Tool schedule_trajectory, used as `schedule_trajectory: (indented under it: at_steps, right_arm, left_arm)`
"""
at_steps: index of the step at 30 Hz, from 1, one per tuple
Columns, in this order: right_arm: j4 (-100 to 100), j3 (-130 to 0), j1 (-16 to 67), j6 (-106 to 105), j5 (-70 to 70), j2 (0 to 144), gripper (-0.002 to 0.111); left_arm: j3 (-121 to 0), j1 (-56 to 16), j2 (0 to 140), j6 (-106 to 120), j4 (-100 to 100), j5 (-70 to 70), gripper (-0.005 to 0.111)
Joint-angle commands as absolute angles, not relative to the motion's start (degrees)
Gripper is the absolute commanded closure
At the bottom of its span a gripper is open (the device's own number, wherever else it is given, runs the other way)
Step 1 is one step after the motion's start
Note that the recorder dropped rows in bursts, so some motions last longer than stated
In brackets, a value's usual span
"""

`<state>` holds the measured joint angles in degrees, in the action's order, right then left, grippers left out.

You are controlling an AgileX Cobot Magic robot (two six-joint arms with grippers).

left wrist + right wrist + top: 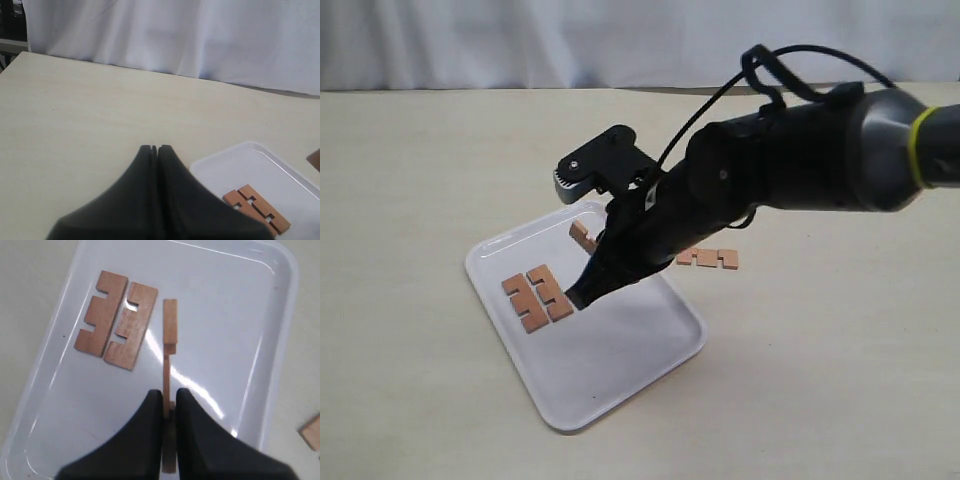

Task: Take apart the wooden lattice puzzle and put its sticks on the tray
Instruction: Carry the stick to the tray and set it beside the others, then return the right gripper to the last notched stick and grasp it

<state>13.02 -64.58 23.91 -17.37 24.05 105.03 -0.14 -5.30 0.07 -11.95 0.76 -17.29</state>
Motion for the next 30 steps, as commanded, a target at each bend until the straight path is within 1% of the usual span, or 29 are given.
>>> schedule_trajectory:
  at_steps: [1,5,6,8,10,14,16,18,20,22,25,27,28,30]
  right_arm:
    - [14.1,-64.3,24.9,-13.3,17.8,108.2,0.104]
    - [14.1,-64.3,24.9,-9.5,14.6,110.9,0.103]
    - [14.1,-64.3,24.9,-9.5,14.4,111.6,0.102]
    - [14.5,-64.4,25.0,-9.5,14.4,112.6,0.096]
    - [15.0,-64.4,25.1,-9.3,14.4,113.3,0.085]
    - [15.8,-64.7,25.9,-9.7,14.9,113.2,0.06]
    - [15.8,-65.6,26.1,-12.2,16.5,112.8,0.051]
    - [15.6,-66.5,26.1,-14.5,18.7,111.9,0.045]
    - [14.1,-67.3,26.0,-14.5,21.0,110.6,0.042]
    - [10.7,-68.0,26.0,-14.1,22.9,108.9,0.042]
    - [2.1,-68.0,25.2,-7.2,24.8,104.7,0.042]
    - [-1.3,-68.0,23.4,-2.0,25.6,102.9,0.042]
    - [-2.7,-68.0,20.9,1.5,26.8,101.9,0.042]
    - [-2.7,-68.0,18.3,2.2,28.8,101.7,0.042]
  left_arm:
    - [0.0,-5.4,0.0,-12.3,0.9,-16.4,0.107]
    - [0.0,-5.4,0.0,-12.3,0.9,-16.4,0.107]
    - [0.0,-5.4,0.0,-12.3,0.9,-16.4,0.107]
    - [0.0,-5.4,0.0,-12.3,0.9,-16.4,0.107]
    - [0.0,-5.4,0.0,-12.3,0.9,-16.4,0.107]
    - [0.0,-5.4,0.0,-12.3,0.9,-16.4,0.107]
    - [0.0,-5.4,0.0,-12.3,0.9,-16.4,0.107]
    - [0.0,-5.4,0.0,-12.3,0.9,-16.4,0.107]
    - [0.0,-5.4,0.0,-12.3,0.9,-16.4,0.107]
    - [0.0,-5.4,0.0,-12.3,0.9,-16.4,0.107]
    - [0.0,-5.4,0.0,-12.3,0.9,-16.4,0.107]
    - [0.0,-5.4,0.0,-12.3,0.9,-16.4,0.107]
    - [0.0,-5.4,0.0,-12.3,0.9,-16.4,0.107]
    - [0.0,-5.4,0.0,-12.3,0.9,-16.4,0.107]
